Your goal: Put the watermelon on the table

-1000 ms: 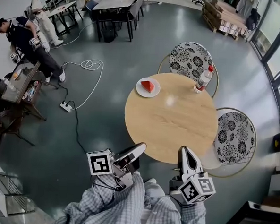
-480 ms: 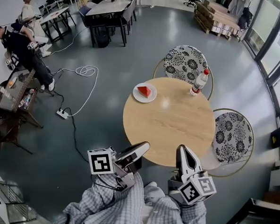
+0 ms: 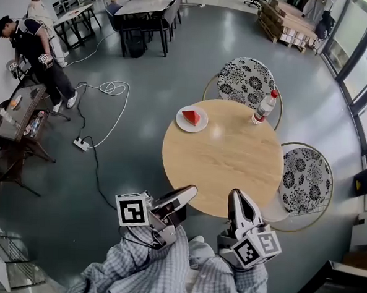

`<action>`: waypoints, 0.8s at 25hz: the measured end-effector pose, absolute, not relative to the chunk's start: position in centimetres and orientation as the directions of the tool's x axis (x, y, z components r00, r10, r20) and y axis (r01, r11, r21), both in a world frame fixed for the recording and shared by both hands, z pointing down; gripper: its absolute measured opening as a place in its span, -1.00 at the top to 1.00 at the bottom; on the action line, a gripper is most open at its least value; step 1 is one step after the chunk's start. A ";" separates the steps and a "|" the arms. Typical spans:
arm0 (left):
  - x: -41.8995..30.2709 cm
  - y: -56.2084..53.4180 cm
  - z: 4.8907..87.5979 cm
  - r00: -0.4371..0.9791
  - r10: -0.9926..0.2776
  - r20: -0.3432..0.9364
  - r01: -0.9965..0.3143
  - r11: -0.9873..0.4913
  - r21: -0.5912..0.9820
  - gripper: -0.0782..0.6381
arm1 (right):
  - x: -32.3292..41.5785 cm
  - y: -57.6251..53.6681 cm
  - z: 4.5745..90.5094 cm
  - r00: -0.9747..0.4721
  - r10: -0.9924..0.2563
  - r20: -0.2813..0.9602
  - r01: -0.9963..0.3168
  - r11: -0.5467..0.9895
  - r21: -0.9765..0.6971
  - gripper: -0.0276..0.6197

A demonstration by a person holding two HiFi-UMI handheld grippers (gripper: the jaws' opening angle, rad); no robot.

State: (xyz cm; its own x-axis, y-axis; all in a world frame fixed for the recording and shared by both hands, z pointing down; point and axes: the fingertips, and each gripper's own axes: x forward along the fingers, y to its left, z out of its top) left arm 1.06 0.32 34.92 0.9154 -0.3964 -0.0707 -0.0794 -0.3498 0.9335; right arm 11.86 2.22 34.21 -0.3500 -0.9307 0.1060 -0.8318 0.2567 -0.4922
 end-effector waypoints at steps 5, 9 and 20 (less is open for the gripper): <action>1.3 0.5 34.8 0.917 -0.390 -0.087 -0.051 -0.330 0.942 0.76 | 11.8 2.5 34.3 -0.353 -0.930 0.102 -0.822 0.257 -0.509 0.89; 1.1 0.7 35.6 0.926 -0.374 -0.054 -0.081 -0.336 0.938 0.76 | 11.8 2.5 34.6 -0.354 -0.929 0.105 -0.819 0.254 -0.515 0.89; 1.1 1.0 35.7 0.927 -0.370 -0.061 -0.069 -0.327 0.942 0.76 | 12.5 2.6 34.7 -0.339 -0.934 0.114 -0.823 0.236 -0.517 0.89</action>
